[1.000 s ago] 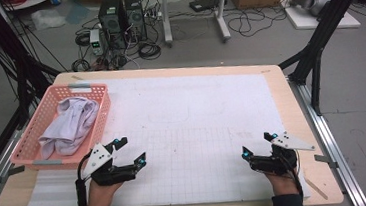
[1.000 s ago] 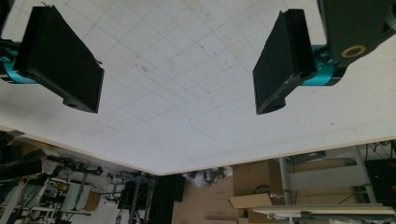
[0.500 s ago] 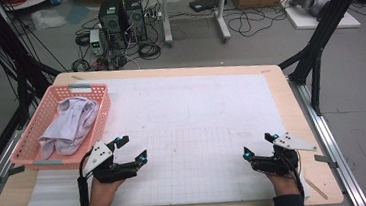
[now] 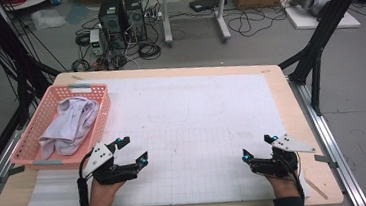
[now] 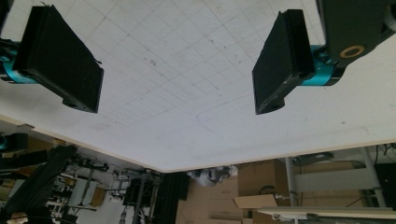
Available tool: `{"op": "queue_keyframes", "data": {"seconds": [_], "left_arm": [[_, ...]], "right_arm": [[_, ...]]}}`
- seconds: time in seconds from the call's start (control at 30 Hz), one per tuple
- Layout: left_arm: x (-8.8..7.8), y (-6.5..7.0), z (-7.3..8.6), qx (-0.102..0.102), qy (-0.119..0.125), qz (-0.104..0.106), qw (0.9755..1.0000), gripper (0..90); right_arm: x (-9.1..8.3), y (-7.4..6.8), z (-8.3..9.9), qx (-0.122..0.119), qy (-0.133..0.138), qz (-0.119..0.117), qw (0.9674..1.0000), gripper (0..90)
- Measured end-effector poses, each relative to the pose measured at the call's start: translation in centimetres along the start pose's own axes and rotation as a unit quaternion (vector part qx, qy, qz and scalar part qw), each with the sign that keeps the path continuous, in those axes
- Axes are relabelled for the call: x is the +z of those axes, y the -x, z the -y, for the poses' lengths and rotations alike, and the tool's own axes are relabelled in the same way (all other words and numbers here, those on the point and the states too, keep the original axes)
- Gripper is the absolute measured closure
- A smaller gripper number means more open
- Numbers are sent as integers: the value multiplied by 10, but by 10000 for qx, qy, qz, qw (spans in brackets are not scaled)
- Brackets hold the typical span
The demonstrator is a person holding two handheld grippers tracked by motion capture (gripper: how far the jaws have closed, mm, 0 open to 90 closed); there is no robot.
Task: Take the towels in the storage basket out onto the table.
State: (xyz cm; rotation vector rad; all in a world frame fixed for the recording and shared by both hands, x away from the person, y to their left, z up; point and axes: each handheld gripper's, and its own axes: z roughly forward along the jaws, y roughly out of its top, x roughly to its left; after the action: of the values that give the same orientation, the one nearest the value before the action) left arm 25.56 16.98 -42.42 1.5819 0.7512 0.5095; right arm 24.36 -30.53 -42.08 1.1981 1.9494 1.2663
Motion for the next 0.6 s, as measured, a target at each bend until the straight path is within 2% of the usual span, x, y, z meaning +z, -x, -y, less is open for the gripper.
{"op": "queue_keyframes", "data": {"seconds": [0.6], "left_arm": [[-4, 0, -8, -35, 98, 61, 9999, 169]], "right_arm": [[4, -2, 0, -28, -67, -72, 9999, 59]]}}
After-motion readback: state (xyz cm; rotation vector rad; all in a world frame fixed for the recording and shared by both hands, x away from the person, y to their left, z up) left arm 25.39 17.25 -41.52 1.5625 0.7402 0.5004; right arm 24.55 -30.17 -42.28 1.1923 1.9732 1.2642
